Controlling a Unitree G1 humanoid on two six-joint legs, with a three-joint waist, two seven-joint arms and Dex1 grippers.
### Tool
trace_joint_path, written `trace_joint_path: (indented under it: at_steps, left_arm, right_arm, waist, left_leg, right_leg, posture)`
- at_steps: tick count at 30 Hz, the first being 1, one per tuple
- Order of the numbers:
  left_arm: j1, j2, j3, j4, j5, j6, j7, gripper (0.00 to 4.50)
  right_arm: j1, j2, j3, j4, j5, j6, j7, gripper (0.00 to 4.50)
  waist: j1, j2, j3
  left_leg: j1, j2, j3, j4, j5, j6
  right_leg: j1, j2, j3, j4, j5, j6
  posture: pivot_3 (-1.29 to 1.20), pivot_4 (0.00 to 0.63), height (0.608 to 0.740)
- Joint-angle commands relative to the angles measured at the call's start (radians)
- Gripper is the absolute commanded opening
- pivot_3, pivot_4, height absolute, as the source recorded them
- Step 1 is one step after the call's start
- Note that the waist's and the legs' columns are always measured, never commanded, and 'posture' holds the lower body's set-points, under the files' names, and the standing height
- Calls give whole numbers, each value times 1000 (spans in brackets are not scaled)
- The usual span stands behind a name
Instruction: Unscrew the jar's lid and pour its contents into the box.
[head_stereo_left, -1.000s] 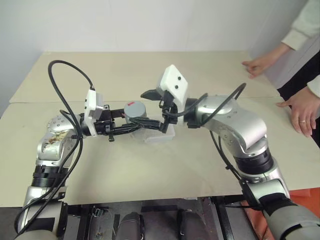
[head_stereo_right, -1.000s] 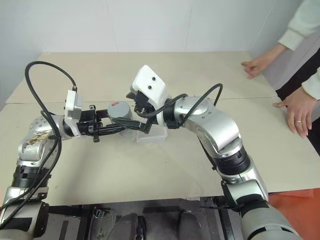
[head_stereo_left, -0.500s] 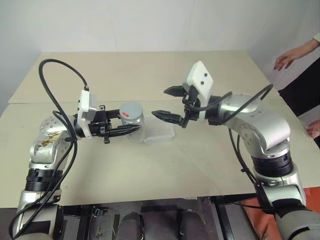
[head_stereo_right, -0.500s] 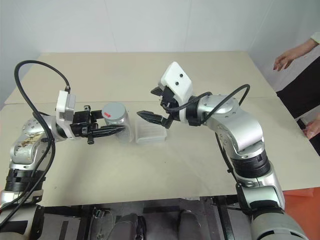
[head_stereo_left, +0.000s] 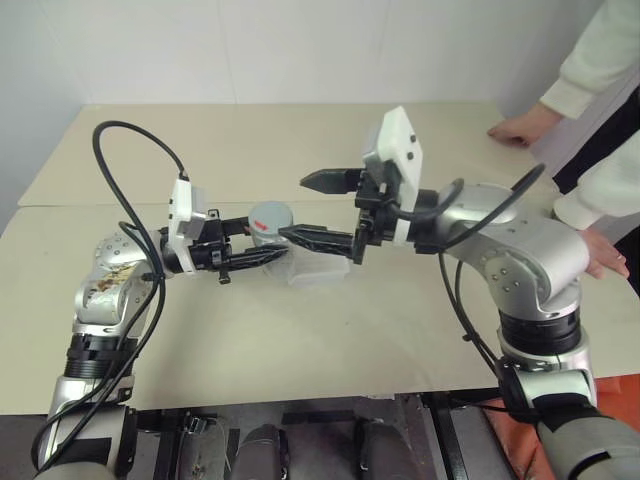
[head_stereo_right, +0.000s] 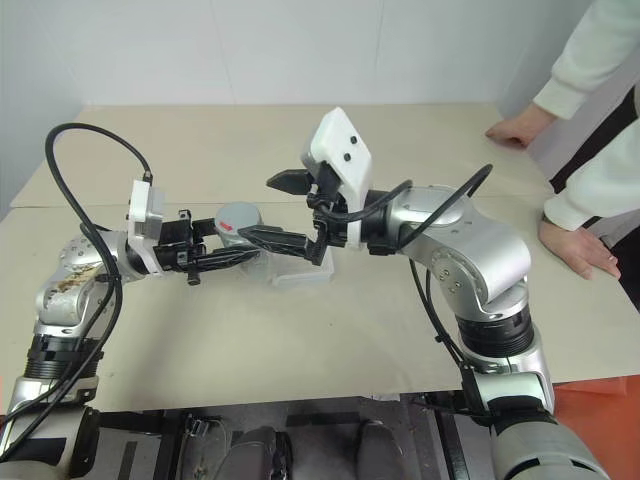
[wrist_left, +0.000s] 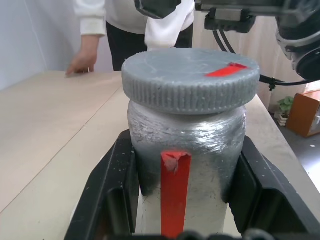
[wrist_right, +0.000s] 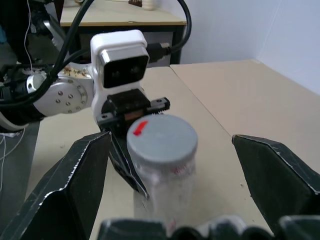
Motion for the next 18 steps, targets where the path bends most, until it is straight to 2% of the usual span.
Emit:
trace_joint_path:
  at_steps: [1, 18]
  left_arm:
    - [-30, -7, 4, -6, -1, -24, 0, 1985]
    - [-12, -1, 12, -23, -4, -31, 2, 1985]
  right_arm:
    - [-44, 18, 25, -12, -18, 13, -33, 4476]
    - [-94, 56, 107, 40, -78, 23, -50, 4476]
  waist:
    - [0, 0, 0]
    - [-1, 0, 0]
  left_leg:
    - [0, 0, 0, 0, 0, 0]
    - [0, 0, 0, 0, 0, 0]
  right_leg:
    - [0, 0, 0, 0, 0, 0]
    - [0, 0, 0, 0, 0, 0]
  posture:
    - [0, 150, 740]
    - [0, 150, 740]
